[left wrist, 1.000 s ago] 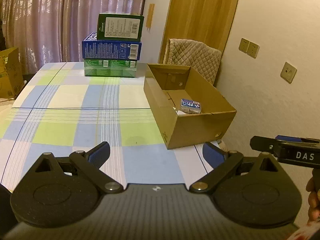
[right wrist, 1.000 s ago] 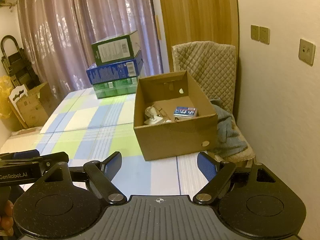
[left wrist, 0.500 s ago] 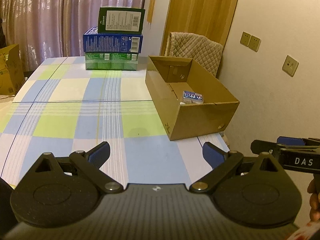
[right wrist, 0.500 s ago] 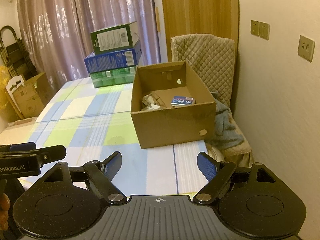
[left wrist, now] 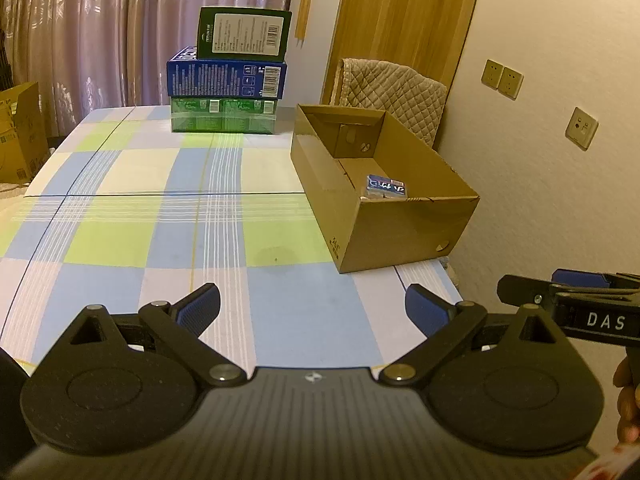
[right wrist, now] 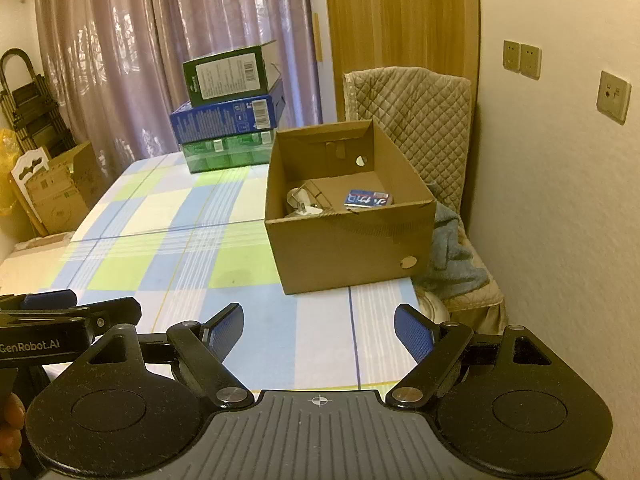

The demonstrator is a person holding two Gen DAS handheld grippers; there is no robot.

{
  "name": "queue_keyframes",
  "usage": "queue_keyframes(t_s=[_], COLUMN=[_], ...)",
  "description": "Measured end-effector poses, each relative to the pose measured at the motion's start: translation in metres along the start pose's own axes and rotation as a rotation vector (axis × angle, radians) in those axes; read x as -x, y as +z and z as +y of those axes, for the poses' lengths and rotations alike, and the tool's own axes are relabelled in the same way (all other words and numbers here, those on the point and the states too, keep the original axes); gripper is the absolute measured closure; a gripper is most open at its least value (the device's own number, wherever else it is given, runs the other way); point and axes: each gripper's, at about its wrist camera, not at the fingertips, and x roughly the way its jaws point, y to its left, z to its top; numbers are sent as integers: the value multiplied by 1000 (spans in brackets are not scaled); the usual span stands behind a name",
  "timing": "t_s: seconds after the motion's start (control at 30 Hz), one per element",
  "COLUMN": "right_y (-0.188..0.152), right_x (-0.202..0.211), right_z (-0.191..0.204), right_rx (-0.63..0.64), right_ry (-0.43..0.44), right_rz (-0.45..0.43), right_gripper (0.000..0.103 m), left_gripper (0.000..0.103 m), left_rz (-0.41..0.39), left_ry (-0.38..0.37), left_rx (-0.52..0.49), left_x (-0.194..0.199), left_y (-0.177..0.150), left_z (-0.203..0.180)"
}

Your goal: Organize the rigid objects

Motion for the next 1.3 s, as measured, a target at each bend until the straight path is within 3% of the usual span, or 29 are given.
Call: queue_keyframes(t_s=[1.3], right_y=[0], right_x=[0], right_z=[-4], right_rx=[-10], right_ry=[-1], right_rz=[-3], right_gripper=[23], left_gripper=[5], left_rz=[4], left_ry=[-11], left_rx=[-2], left_x=[-1], left_y=[-2], left_z=[-3])
